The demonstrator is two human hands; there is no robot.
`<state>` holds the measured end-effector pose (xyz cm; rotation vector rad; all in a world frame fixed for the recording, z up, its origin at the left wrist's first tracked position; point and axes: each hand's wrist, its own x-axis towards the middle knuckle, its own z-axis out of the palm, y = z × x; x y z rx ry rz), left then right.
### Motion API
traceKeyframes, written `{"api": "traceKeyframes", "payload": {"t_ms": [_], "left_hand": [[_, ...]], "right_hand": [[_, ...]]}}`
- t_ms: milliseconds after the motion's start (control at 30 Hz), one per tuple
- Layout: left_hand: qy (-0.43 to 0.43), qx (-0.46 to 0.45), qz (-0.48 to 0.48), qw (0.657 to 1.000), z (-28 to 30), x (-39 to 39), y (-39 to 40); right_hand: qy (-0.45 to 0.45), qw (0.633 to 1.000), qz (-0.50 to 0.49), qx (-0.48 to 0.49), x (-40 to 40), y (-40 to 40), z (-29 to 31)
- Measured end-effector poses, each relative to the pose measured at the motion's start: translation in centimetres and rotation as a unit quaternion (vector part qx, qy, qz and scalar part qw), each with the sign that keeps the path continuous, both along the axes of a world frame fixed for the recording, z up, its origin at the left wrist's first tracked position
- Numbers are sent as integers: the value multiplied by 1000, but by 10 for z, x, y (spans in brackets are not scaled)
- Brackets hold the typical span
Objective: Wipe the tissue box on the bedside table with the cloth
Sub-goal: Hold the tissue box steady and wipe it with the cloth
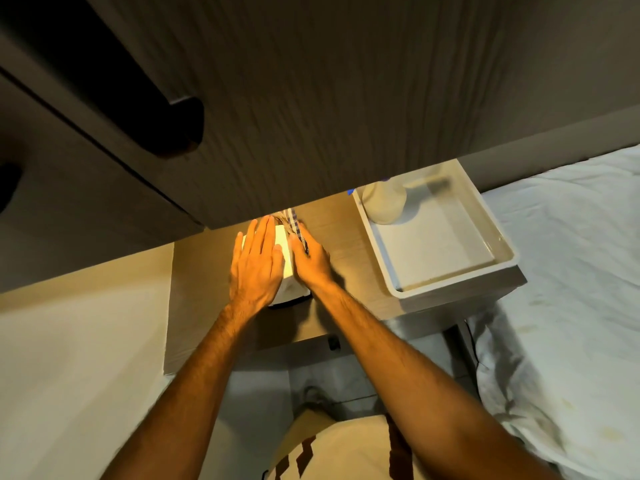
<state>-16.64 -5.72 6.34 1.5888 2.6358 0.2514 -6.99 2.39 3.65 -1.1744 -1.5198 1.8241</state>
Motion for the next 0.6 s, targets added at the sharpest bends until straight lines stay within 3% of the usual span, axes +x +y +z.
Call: {"api": "traceKeyframes", "payload": {"t_ms": [300, 400, 500, 600], "left_hand": [[15, 6, -1, 1000, -2, -1, -1], [17, -6, -4, 1000, 1, 0, -1], [1, -29, -1, 1000, 11, 3, 0], [22, 73, 26, 997, 22, 23, 7]], "right_hand": [[-94, 994, -25, -45, 43, -69, 13], [-60, 997, -9, -39, 64, -70, 46], [48, 998, 35, -21, 101, -43, 83], [12, 998, 20, 66, 148, 7, 98]]}}
